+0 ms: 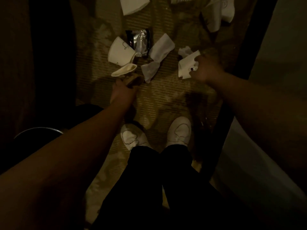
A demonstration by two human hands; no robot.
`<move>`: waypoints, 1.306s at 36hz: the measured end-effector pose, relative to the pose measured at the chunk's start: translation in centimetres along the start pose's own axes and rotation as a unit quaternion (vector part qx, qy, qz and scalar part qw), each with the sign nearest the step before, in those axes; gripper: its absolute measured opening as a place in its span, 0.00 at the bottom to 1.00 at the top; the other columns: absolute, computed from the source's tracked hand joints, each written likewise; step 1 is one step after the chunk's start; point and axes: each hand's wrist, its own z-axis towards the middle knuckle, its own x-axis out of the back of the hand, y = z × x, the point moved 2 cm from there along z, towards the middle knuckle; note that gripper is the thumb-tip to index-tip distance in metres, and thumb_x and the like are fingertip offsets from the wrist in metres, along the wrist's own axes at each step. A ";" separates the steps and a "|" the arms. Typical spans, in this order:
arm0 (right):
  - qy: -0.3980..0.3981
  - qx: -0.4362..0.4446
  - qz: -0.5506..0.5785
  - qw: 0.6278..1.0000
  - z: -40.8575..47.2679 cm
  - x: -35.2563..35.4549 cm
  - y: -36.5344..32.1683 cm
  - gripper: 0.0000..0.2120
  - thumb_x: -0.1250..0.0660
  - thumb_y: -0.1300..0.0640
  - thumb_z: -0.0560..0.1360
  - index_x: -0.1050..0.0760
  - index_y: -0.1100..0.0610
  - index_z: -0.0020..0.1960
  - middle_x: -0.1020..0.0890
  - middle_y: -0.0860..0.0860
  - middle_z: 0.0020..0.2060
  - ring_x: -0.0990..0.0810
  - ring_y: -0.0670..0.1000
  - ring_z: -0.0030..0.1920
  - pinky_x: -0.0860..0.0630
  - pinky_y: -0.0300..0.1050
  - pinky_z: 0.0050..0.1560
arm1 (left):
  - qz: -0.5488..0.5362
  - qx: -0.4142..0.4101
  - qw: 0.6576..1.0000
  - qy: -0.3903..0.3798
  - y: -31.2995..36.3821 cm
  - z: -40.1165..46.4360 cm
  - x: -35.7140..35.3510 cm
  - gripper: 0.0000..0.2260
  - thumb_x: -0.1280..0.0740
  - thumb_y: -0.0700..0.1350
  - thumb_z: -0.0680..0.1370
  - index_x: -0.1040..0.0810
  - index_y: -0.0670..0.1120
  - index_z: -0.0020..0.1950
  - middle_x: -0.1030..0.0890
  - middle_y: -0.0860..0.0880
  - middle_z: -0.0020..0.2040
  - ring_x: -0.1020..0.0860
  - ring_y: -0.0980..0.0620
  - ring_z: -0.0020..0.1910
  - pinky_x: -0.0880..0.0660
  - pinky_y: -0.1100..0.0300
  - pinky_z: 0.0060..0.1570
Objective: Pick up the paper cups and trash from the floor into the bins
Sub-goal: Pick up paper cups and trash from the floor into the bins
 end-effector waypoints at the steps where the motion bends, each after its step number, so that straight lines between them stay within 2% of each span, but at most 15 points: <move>1: 0.007 0.005 0.002 1.000 0.7 -0.1 0.0 0.31 0.32 0.52 0.78 0.37 0.60 0.77 0.37 0.60 0.75 0.39 0.60 0.74 0.39 0.47 0.70 | -0.015 0.004 1.000 0.008 0.3 0.1 -0.1 0.38 0.28 0.59 0.73 0.38 0.45 0.77 0.31 0.43 0.73 0.30 0.43 0.70 0.30 0.45 0.68; 4: 0.020 0.019 0.003 1.000 2.5 -0.8 -0.1 0.32 0.31 0.52 0.77 0.38 0.60 0.76 0.36 0.60 0.75 0.37 0.60 0.74 0.40 0.47 0.70 | -0.041 -0.042 0.998 0.027 0.3 1.3 -1.0 0.32 0.28 0.58 0.73 0.30 0.48 0.73 0.26 0.46 0.69 0.26 0.48 0.66 0.30 0.53 0.65; 8: 0.012 0.020 -0.048 0.999 4.0 -2.1 0.1 0.33 0.28 0.52 0.75 0.37 0.62 0.75 0.35 0.61 0.74 0.36 0.61 0.73 0.39 0.51 0.71 | 0.027 -0.072 0.995 0.064 -0.2 2.4 -2.1 0.28 0.34 0.64 0.73 0.26 0.49 0.68 0.22 0.47 0.65 0.23 0.47 0.62 0.26 0.45 0.62; 13: 0.012 -0.007 -0.129 0.992 4.3 -3.5 1.0 0.37 0.30 0.46 0.75 0.41 0.55 0.78 0.39 0.58 0.76 0.41 0.61 0.76 0.47 0.63 0.74 | 0.096 -0.091 0.988 0.082 -0.1 1.6 -2.7 0.22 0.37 0.52 0.81 0.32 0.44 0.72 0.28 0.42 0.69 0.28 0.42 0.66 0.30 0.47 0.63; 16: 0.032 0.006 -0.162 0.986 4.4 -3.5 1.0 0.37 0.31 0.45 0.76 0.42 0.54 0.79 0.41 0.58 0.78 0.44 0.60 0.77 0.48 0.64 0.74 | 0.091 -0.100 0.987 0.084 -0.4 1.6 -2.6 0.17 0.39 0.47 0.81 0.28 0.45 0.68 0.24 0.43 0.65 0.25 0.42 0.63 0.30 0.49 0.60; 19: 0.031 0.010 -0.175 0.984 4.8 -3.2 1.1 0.38 0.30 0.44 0.75 0.41 0.55 0.78 0.39 0.59 0.76 0.42 0.60 0.76 0.47 0.65 0.73 | 0.067 -0.114 0.989 0.065 -0.7 1.5 -2.2 0.12 0.38 0.43 0.79 0.24 0.45 0.61 0.21 0.43 0.59 0.22 0.43 0.58 0.27 0.53 0.54; 22: 0.030 0.011 -0.182 0.983 4.7 -3.4 1.5 0.39 0.28 0.41 0.73 0.39 0.56 0.77 0.39 0.60 0.76 0.42 0.61 0.76 0.47 0.66 0.72 | 0.041 -0.120 0.991 0.031 -0.9 0.9 -1.8 0.12 0.37 0.43 0.78 0.23 0.45 0.61 0.21 0.44 0.59 0.22 0.44 0.57 0.32 0.58 0.49; 25: 0.005 0.016 -0.163 0.986 4.6 -3.7 2.0 0.44 0.30 0.36 0.72 0.42 0.55 0.78 0.42 0.58 0.77 0.44 0.60 0.76 0.50 0.64 0.73 | 0.042 -0.115 0.992 0.018 -1.1 -0.1 -1.2 0.11 0.36 0.46 0.79 0.23 0.46 0.60 0.23 0.44 0.60 0.24 0.46 0.57 0.34 0.58 0.49; 28: -0.016 0.021 -0.157 0.987 5.0 -3.7 1.9 0.43 0.31 0.36 0.73 0.43 0.56 0.78 0.38 0.59 0.76 0.40 0.61 0.75 0.49 0.64 0.74 | 0.056 -0.124 0.990 0.024 -1.5 -0.6 -0.4 0.10 0.37 0.49 0.80 0.24 0.48 0.60 0.23 0.47 0.60 0.24 0.49 0.56 0.36 0.59 0.48; 33: -0.023 0.011 -0.125 0.992 5.5 -4.4 2.2 0.42 0.26 0.39 0.70 0.39 0.57 0.75 0.33 0.61 0.72 0.35 0.63 0.72 0.44 0.64 0.74 | 0.070 -0.129 0.988 0.039 -1.4 -0.6 1.1 0.18 0.39 0.46 0.81 0.29 0.49 0.71 0.26 0.46 0.68 0.27 0.46 0.65 0.33 0.57 0.58; 36: -0.046 0.005 -0.047 0.998 4.5 -6.2 3.1 0.41 0.22 0.46 0.69 0.35 0.61 0.73 0.29 0.63 0.69 0.31 0.63 0.68 0.36 0.60 0.71 | 0.044 -0.117 0.991 0.049 -1.5 -0.6 1.7 0.20 0.38 0.47 0.80 0.30 0.53 0.73 0.24 0.48 0.67 0.25 0.47 0.64 0.29 0.52 0.61; 38: -0.053 -0.008 0.025 0.998 3.3 -6.7 3.2 0.36 0.22 0.54 0.71 0.34 0.64 0.73 0.29 0.63 0.69 0.30 0.62 0.68 0.35 0.52 0.69 | 0.020 -0.115 0.992 0.051 -1.5 -0.7 2.0 0.19 0.37 0.48 0.79 0.28 0.54 0.70 0.22 0.50 0.64 0.23 0.49 0.61 0.28 0.55 0.57; 40: -0.059 -0.026 0.088 0.994 2.3 -6.9 3.3 0.32 0.24 0.56 0.72 0.32 0.62 0.72 0.28 0.61 0.69 0.29 0.61 0.67 0.33 0.49 0.65 | 0.017 -0.121 0.991 0.055 -1.3 -0.8 2.5 0.17 0.36 0.47 0.78 0.26 0.52 0.68 0.21 0.49 0.62 0.24 0.50 0.60 0.30 0.57 0.53; 45: -0.093 -0.010 0.180 0.979 0.9 -7.1 1.5 0.23 0.24 0.53 0.73 0.23 0.59 0.65 0.20 0.55 0.58 0.23 0.52 0.55 0.30 0.42 0.53 | 0.154 -0.142 0.971 0.115 0.0 -0.8 4.1 0.21 0.37 0.42 0.77 0.28 0.44 0.70 0.33 0.42 0.71 0.37 0.41 0.70 0.36 0.49 0.66; 47: -0.092 0.021 0.166 0.982 0.8 -7.4 -0.1 0.23 0.24 0.51 0.72 0.23 0.59 0.64 0.20 0.55 0.58 0.22 0.53 0.56 0.28 0.43 0.53 | 0.183 -0.150 0.964 0.125 0.7 -0.5 4.5 0.21 0.37 0.43 0.76 0.29 0.43 0.69 0.37 0.41 0.74 0.39 0.41 0.72 0.38 0.49 0.68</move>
